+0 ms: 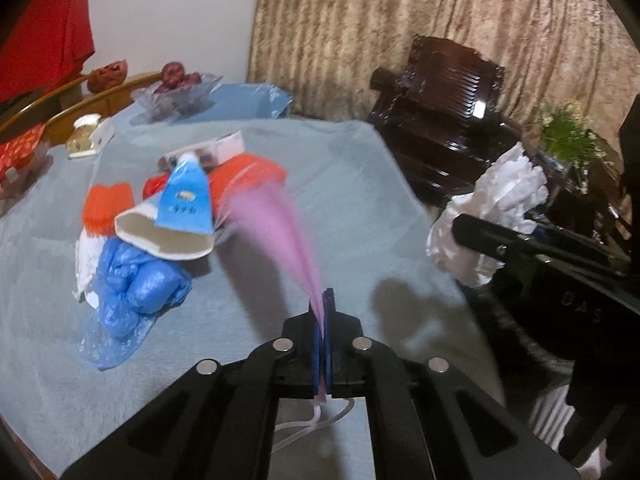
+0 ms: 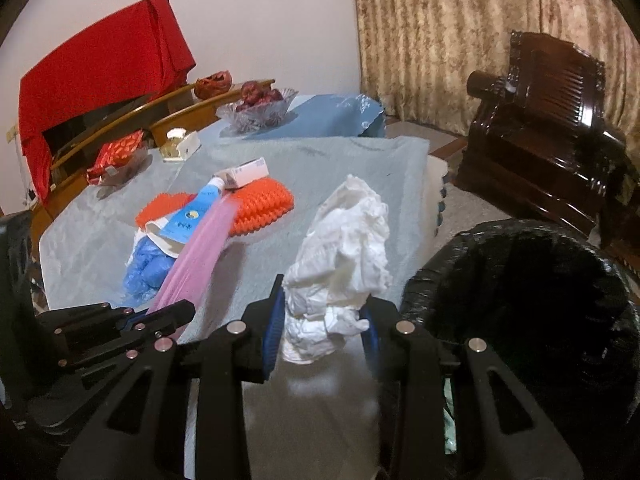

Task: Collect trash
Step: 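Carry the tissue and pink mask over the bin and release both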

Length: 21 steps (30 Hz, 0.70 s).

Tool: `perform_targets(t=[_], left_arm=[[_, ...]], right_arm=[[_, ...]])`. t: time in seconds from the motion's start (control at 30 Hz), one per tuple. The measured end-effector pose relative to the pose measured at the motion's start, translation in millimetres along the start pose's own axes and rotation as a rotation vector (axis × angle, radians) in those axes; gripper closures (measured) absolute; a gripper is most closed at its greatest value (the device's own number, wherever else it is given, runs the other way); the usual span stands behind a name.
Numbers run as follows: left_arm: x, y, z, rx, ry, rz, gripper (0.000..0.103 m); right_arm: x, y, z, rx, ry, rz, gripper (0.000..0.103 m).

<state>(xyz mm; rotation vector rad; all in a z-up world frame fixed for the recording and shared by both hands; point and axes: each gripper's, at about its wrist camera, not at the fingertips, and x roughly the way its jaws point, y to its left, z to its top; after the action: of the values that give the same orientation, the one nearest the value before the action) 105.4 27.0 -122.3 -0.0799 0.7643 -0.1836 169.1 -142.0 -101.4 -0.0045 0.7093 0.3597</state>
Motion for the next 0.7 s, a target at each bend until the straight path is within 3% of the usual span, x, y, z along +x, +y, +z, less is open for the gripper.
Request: perform_targets(t=[0.3,0.7], left_arm=[[-25.4,-34.3,12.1,0.057,-0.05,-0.074,0.101],[-23.6,-94.4,29.0,0.157,-0.104,-0.166,0.101]], right_arm=[[-47.1,-19.6,-3.5,0.036,-0.064,-0.04,0.07],[-100.4,-64.9,-15.9,0.077,-0.121,-0.153,0.069]])
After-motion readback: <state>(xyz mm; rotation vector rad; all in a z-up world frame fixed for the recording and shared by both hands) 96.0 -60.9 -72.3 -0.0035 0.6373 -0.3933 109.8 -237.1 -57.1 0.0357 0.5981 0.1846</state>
